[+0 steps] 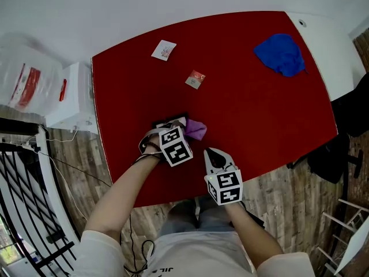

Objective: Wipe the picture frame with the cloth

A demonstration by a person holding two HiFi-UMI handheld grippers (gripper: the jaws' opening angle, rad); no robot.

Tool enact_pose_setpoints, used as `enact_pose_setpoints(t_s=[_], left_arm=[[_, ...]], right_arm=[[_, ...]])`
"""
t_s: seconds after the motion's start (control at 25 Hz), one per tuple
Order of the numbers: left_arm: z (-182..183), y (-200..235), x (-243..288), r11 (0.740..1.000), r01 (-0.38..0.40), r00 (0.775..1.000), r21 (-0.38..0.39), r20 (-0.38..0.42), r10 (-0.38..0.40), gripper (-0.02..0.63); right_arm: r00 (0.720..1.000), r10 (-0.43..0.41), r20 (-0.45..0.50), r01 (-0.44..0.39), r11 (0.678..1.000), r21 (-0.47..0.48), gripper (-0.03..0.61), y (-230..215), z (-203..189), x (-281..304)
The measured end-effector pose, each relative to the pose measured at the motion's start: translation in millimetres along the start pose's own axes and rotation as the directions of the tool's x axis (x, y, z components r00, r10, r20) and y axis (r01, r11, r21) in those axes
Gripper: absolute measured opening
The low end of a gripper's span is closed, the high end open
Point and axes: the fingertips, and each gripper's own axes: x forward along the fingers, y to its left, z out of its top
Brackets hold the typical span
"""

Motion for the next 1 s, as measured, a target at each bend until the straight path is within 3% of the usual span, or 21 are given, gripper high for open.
enact_pose_setpoints(t_s=[0.24, 0.64, 0.84, 1.0], left_arm=[[-12.8, -28.6, 2.1, 1.0, -0.008, 1.0, 0.019, -0.02, 0.008, 0.057], [-7.6, -13.1, -11.9, 0.998, -0.064, 0.998, -0.021, 0.027, 0.065, 0.057], [-1.2, -1.5, -45.0, 0.981, -0.141, 0.98, -0.135, 0.124, 0.157, 0.057], [-3.4, 2.1, -89.9, 0.93, -0.213, 0.933, -0.299, 0.219, 0.284, 0.057]], right_arm=[[1.0, -0.002, 0.005, 0.002, 1.0, -0.001, 0.003, 1.4, -0.4, -6.1], [1.0, 0.004, 0.006, -0.004, 1.0, -0.013, 0.003, 5.4, 2.8, -10.5], [1.0, 0.018, 0.022, -0.017, 0.999, -0.039, 0.003, 11.8, 16.7, -15.0], [0.999, 0.033, 0.034, -0.031, 0.998, -0.063, 0.003, 24.0, 30.3, -24.9]])
